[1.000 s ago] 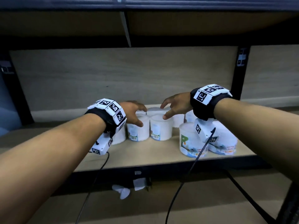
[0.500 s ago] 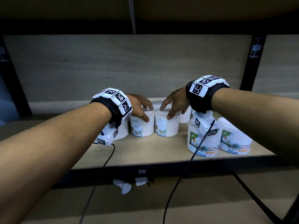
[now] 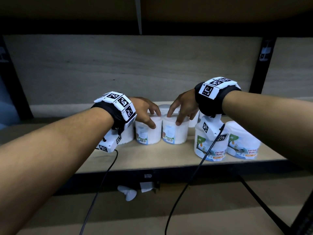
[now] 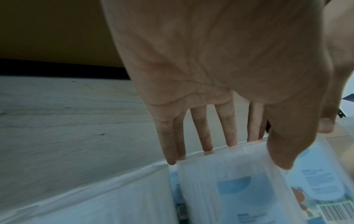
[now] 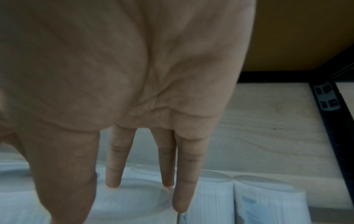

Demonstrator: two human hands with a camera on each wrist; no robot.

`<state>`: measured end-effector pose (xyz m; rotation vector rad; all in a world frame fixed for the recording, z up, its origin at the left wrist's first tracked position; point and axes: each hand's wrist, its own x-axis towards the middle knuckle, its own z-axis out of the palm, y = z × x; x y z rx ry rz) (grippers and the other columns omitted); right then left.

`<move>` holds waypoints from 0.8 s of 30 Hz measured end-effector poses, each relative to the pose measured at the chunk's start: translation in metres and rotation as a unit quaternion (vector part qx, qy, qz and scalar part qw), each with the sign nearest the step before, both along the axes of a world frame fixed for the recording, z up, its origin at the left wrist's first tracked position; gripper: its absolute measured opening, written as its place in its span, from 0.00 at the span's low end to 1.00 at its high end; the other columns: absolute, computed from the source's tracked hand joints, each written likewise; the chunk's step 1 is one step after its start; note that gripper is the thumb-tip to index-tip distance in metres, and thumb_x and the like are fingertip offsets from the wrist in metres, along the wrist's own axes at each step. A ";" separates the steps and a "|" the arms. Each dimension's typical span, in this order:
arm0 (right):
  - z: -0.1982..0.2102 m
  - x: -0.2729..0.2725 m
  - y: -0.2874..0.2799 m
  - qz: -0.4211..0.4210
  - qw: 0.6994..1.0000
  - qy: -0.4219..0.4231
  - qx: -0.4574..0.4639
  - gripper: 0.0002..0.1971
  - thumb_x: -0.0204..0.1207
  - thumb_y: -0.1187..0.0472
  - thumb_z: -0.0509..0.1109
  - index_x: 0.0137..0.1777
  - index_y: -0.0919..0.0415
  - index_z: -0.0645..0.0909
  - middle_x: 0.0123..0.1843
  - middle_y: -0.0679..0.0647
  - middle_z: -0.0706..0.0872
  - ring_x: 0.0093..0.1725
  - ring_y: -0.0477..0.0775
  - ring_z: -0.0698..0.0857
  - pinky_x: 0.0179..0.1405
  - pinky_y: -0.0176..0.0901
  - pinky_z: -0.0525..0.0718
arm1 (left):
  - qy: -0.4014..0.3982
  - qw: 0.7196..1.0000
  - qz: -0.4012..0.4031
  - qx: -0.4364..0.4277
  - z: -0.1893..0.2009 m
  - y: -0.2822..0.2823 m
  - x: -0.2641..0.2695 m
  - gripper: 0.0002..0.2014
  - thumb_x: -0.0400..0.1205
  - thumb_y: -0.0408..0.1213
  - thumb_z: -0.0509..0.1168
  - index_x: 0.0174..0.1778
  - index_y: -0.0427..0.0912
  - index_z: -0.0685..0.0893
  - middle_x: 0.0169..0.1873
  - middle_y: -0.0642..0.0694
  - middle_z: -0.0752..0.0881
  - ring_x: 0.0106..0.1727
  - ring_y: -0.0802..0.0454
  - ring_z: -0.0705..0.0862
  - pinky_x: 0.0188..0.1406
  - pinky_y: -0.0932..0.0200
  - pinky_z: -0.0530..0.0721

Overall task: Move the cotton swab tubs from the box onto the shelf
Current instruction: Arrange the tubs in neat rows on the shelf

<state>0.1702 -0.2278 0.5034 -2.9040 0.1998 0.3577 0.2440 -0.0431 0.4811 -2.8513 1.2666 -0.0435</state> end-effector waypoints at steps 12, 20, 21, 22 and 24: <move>0.002 -0.044 0.014 0.025 0.998 -0.040 -0.045 0.22 0.75 0.51 0.78 0.69 0.43 0.82 0.42 0.42 0.78 0.56 0.54 0.82 0.18 0.24 0.76 | 0.031 0.999 -0.014 -0.001 0.004 0.015 -0.036 0.25 0.70 0.59 0.75 0.64 0.68 0.81 0.64 0.60 0.80 0.63 0.54 0.80 0.69 0.52 0.77; -0.005 -0.059 0.013 0.049 0.996 -0.068 -0.039 0.20 0.69 0.42 0.79 0.62 0.34 0.83 0.41 0.39 0.82 0.46 0.47 0.82 0.44 0.36 0.79 | 0.028 0.999 -0.022 -0.023 -0.001 0.030 -0.058 0.25 0.74 0.57 0.74 0.68 0.65 0.79 0.66 0.58 0.78 0.56 0.55 0.77 0.57 0.62 0.72; -0.006 -0.060 0.013 0.050 0.996 -0.068 -0.035 0.20 0.69 0.41 0.80 0.60 0.33 0.83 0.43 0.36 0.82 0.50 0.48 0.82 0.53 0.39 0.82 | 0.023 0.999 -0.021 -0.024 -0.001 0.032 -0.060 0.25 0.75 0.57 0.73 0.69 0.65 0.79 0.65 0.58 0.78 0.55 0.56 0.76 0.57 0.62 0.71; -0.007 -0.060 0.012 0.050 0.996 -0.067 -0.033 0.19 0.68 0.41 0.80 0.60 0.32 0.83 0.44 0.34 0.81 0.54 0.49 0.82 0.61 0.45 0.83 | 0.020 0.999 -0.021 -0.024 0.000 0.033 -0.062 0.25 0.75 0.57 0.73 0.69 0.65 0.79 0.65 0.59 0.78 0.55 0.56 0.76 0.56 0.63 0.70; -0.008 -0.064 0.013 0.052 0.996 -0.067 -0.031 0.20 0.67 0.40 0.80 0.60 0.31 0.83 0.46 0.32 0.79 0.59 0.51 0.81 0.68 0.52 0.82 | 0.017 0.999 -0.024 -0.024 0.000 0.036 -0.066 0.25 0.74 0.58 0.73 0.68 0.66 0.79 0.64 0.59 0.79 0.55 0.56 0.76 0.56 0.63 0.70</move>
